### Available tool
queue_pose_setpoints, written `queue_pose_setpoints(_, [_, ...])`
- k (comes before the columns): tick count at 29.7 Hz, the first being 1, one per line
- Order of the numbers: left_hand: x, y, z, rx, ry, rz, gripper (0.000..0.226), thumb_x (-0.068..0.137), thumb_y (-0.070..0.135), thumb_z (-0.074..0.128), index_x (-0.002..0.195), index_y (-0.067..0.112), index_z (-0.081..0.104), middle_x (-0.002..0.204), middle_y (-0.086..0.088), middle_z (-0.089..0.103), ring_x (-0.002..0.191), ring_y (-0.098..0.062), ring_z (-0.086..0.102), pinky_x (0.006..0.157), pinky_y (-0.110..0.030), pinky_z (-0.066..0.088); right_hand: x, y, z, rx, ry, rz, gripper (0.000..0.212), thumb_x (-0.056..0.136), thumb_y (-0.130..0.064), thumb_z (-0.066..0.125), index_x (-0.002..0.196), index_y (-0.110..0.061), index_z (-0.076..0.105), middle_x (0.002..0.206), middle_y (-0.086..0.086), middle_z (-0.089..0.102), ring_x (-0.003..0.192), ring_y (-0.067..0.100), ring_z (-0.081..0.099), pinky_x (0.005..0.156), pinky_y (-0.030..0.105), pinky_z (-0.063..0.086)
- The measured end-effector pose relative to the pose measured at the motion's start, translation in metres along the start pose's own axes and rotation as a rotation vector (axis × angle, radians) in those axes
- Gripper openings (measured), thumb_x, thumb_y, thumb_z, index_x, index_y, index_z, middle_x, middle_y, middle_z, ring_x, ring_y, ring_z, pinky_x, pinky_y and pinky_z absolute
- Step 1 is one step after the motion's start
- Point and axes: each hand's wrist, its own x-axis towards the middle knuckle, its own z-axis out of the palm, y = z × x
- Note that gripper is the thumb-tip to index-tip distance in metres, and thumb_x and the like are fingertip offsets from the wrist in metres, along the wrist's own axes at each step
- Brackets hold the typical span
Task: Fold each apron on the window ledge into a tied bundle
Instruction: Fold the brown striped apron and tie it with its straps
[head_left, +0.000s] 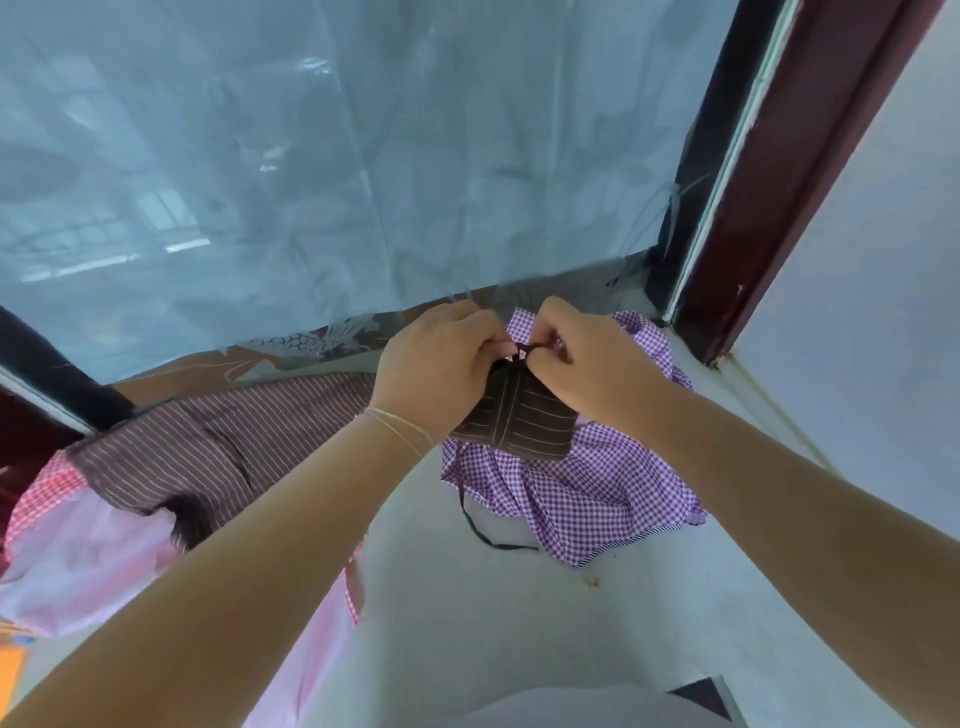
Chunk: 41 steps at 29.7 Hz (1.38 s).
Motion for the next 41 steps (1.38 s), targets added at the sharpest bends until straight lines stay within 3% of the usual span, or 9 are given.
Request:
queue_pose_setpoints(5, [0.022,-0.064,-0.029,-0.098,0.021,-0.274,0.012,0.091,0.015,0.056,0.081,0.013,0.062,0.083,0.001,0.062,0.081,-0.023,0.061,0.072,-0.032,0.045,-0.009,0.035,-0.023,-0.407,0.098,0.239,0.01,0.094,-0.012,0.043,0.084,-0.012,0.045,0.065,0.002,0.05,0.059,0.02,0.051,0.05,0.027,0.036])
queue_pose_setpoints(9, [0.036,-0.076,-0.026,-0.34,-0.089,-0.294,0.015,0.091,0.014,0.06,0.077,0.016,0.064,0.078,0.002,0.068,0.081,-0.022,0.066,0.081,-0.039,0.054,-0.023,0.051,-0.028,-0.277,0.029,0.418,0.014,0.094,-0.011,0.045,0.082,-0.011,0.052,0.082,0.007,0.066,0.076,0.025,0.066,0.064,0.036,0.052])
queue_pose_setpoints(13, [0.037,-0.058,-0.002,-0.441,-0.182,-0.282,0.02,0.092,0.013,0.058,0.074,0.02,0.06,0.073,0.01,0.064,0.081,-0.018,0.065,0.078,-0.027,0.054,-0.004,0.024,-0.015,-0.044,0.228,0.294,0.015,0.098,-0.021,0.048,0.109,-0.019,0.058,0.11,-0.001,0.064,0.09,0.015,0.064,0.074,0.025,0.049])
queue_pose_setpoints(17, [0.037,-0.056,0.011,-0.608,-0.286,-0.309,0.024,0.093,0.01,0.054,0.075,0.026,0.058,0.079,0.002,0.069,0.08,-0.021,0.068,0.08,-0.045,0.056,0.016,-0.001,0.022,-0.017,-0.009,0.19,0.053,0.09,-0.05,0.056,0.137,-0.027,0.047,0.138,-0.006,0.049,0.117,0.01,0.051,0.099,0.029,0.042])
queue_pose_setpoints(23, [0.017,-0.043,0.019,-0.647,-0.272,-0.169,0.011,0.096,0.014,0.052,0.086,0.014,0.057,0.078,0.001,0.066,0.077,-0.013,0.063,0.079,-0.028,0.053,0.014,0.007,0.042,0.114,-0.102,0.139,0.033,0.091,-0.03,0.061,0.123,-0.028,0.054,0.119,-0.012,0.054,0.103,0.005,0.052,0.098,0.03,0.045])
queue_pose_setpoints(28, [0.008,-0.042,0.016,-0.709,-0.2,-0.083,0.013,0.097,0.009,0.05,0.088,0.016,0.057,0.077,0.008,0.061,0.073,0.001,0.059,0.07,-0.007,0.045,0.016,0.004,0.03,0.773,-0.291,0.487,0.026,0.101,-0.025,0.043,0.118,-0.038,0.057,0.117,0.003,0.065,0.091,0.014,0.07,0.067,0.031,0.059])
queue_pose_setpoints(33, [0.017,-0.035,0.02,-0.71,-0.228,0.018,0.011,0.095,0.01,0.053,0.087,0.011,0.06,0.08,0.003,0.061,0.076,-0.01,0.058,0.073,-0.014,0.046,0.01,0.012,0.016,0.345,-0.313,0.246,0.009,0.099,-0.023,0.048,0.1,-0.025,0.056,0.091,-0.008,0.062,0.08,0.008,0.065,0.07,0.029,0.056])
queue_pose_setpoints(36, [0.024,-0.023,0.025,-0.71,-0.253,0.03,0.012,0.096,0.012,0.053,0.087,0.012,0.061,0.083,0.006,0.064,0.08,-0.005,0.057,0.073,-0.007,0.041,0.005,0.024,0.014,0.081,-0.118,0.176,0.014,0.099,-0.024,0.05,0.098,-0.012,0.058,0.089,-0.002,0.06,0.081,0.012,0.058,0.075,0.028,0.05])
queue_pose_setpoints(41, [0.039,-0.016,0.033,-0.801,-0.19,-0.032,0.013,0.095,0.019,0.053,0.093,0.016,0.066,0.104,0.011,0.071,0.102,-0.003,0.063,0.085,-0.014,0.049,-0.019,0.051,-0.026,0.278,0.165,0.318,0.017,0.098,-0.021,0.051,0.082,-0.02,0.054,0.08,-0.003,0.063,0.068,0.007,0.066,0.061,0.015,0.054])
